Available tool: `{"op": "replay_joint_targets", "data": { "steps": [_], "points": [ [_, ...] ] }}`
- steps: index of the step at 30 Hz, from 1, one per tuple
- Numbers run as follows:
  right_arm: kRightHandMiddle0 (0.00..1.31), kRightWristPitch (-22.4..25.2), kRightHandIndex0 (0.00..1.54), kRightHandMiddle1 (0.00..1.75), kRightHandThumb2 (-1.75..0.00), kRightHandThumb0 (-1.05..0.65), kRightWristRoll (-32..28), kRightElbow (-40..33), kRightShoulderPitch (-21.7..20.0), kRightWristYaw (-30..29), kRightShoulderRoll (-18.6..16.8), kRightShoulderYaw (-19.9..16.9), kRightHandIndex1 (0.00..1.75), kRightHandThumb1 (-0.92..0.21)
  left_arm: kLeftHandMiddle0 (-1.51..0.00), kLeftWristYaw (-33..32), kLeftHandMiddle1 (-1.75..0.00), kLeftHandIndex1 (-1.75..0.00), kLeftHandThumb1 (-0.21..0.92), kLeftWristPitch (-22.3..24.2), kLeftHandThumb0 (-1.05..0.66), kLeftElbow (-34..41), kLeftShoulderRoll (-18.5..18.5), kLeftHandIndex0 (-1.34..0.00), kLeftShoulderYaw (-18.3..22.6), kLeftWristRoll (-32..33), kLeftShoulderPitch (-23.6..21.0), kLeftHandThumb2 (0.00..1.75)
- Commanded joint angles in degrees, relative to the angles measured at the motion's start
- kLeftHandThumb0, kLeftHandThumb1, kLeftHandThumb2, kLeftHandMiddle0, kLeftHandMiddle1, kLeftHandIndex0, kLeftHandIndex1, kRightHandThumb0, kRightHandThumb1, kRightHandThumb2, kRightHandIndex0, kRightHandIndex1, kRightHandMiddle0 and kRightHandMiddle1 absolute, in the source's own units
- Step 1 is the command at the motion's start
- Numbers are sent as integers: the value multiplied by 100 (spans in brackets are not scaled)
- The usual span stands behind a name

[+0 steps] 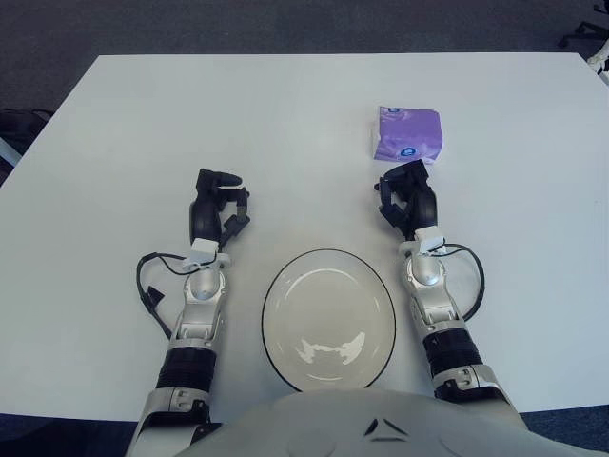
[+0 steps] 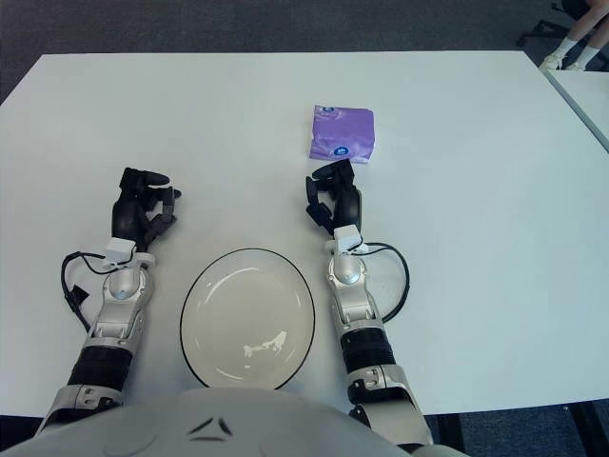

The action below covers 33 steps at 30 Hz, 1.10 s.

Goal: Put the tissue paper into the plate.

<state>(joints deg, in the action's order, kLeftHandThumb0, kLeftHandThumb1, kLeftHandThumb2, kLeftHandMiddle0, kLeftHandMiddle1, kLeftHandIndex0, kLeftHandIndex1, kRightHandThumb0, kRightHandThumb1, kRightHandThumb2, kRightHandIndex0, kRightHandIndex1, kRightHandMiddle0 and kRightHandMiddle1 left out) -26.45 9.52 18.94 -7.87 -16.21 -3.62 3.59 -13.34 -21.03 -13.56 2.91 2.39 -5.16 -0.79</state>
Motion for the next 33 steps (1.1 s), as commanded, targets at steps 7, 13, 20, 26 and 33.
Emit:
{"op": "replay_joint_targets", "data": {
  "steps": [7, 13, 20, 26, 33],
  "points": [
    [19, 48, 44, 175, -53, -34, 24, 889, 685, 4, 40, -31, 127, -92, -52, 3, -135, -175, 82, 223, -35, -1023, -345, -24, -233, -113, 687, 68],
    [19, 15, 41, 175, -53, -34, 22, 891, 680, 1, 39, -27, 127, -92, -52, 15, -135, -175, 82, 218, -35, -1025, -343, -24, -227, -99, 680, 67],
    [19, -70, 42, 175, -53, -34, 20, 884, 688, -18, 32, -29, 128, -92, -53, -17, -135, -175, 83, 206, -35, -1038, -350, -24, -234, -126, 677, 67],
    [19, -137, 45, 175, -53, -34, 123, 722, 695, -124, 74, -35, 129, -92, -53, -34, -135, -175, 82, 215, -35, -1034, -367, -24, -238, -134, 672, 67],
    [19, -108, 48, 175, -53, -34, 709, -412, 633, -388, 383, -54, 130, -92, -52, -19, -135, -175, 82, 183, -36, -1035, -372, -25, -242, -119, 670, 68]
  ]
}}
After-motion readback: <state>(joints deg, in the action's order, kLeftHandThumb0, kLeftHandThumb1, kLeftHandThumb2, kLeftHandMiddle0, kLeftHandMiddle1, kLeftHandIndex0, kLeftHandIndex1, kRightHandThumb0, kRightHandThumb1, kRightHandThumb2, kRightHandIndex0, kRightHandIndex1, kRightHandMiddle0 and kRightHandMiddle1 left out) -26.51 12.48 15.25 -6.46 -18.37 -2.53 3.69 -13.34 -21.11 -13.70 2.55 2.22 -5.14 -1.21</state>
